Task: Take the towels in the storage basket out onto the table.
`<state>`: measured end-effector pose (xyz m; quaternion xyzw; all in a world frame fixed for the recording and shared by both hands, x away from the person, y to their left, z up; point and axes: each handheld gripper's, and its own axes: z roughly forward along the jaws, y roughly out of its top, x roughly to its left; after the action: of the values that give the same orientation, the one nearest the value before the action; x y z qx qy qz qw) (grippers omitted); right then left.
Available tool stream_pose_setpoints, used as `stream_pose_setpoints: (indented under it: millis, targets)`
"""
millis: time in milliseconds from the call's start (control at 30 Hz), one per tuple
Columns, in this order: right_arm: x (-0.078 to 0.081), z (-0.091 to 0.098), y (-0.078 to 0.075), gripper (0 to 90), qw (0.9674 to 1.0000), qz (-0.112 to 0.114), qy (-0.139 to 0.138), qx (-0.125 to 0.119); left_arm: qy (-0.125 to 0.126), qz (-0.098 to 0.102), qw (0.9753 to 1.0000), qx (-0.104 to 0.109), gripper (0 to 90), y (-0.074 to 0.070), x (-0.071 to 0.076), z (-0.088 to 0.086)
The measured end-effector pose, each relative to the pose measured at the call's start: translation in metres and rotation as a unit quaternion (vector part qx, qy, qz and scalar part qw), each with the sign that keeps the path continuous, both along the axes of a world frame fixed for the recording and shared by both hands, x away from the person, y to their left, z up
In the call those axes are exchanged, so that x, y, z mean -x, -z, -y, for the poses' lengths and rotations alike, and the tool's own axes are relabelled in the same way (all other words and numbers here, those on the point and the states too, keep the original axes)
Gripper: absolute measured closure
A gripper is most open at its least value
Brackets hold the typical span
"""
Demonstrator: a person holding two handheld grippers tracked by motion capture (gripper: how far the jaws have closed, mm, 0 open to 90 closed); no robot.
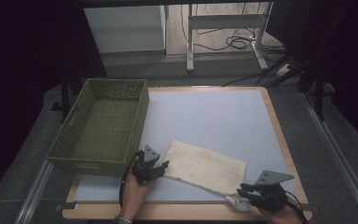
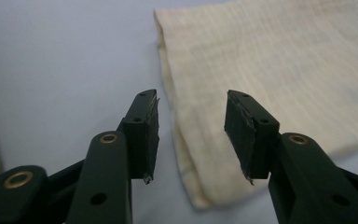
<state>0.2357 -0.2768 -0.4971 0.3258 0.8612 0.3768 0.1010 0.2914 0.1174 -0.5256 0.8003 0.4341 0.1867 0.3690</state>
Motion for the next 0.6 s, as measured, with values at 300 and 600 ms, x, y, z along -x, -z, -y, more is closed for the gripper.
stream_pose_setpoints:
  millis: [300, 600]
  targets:
    - [-0.043, 0.014, -0.004, 70.2, 0.9977, 0.019, 0.065, -0.004, -0.009, -0.01, 0.9999, 0.004, 58.6, -0.005, -0.057, 0.013]
    - [-0.079, 0.019, 0.006, 64.9, 0.9927, 0.011, 0.119, -0.017, -0.009, -0.018, 0.9995, 0.025, 50.5, 0.001, -0.092, 0.015]
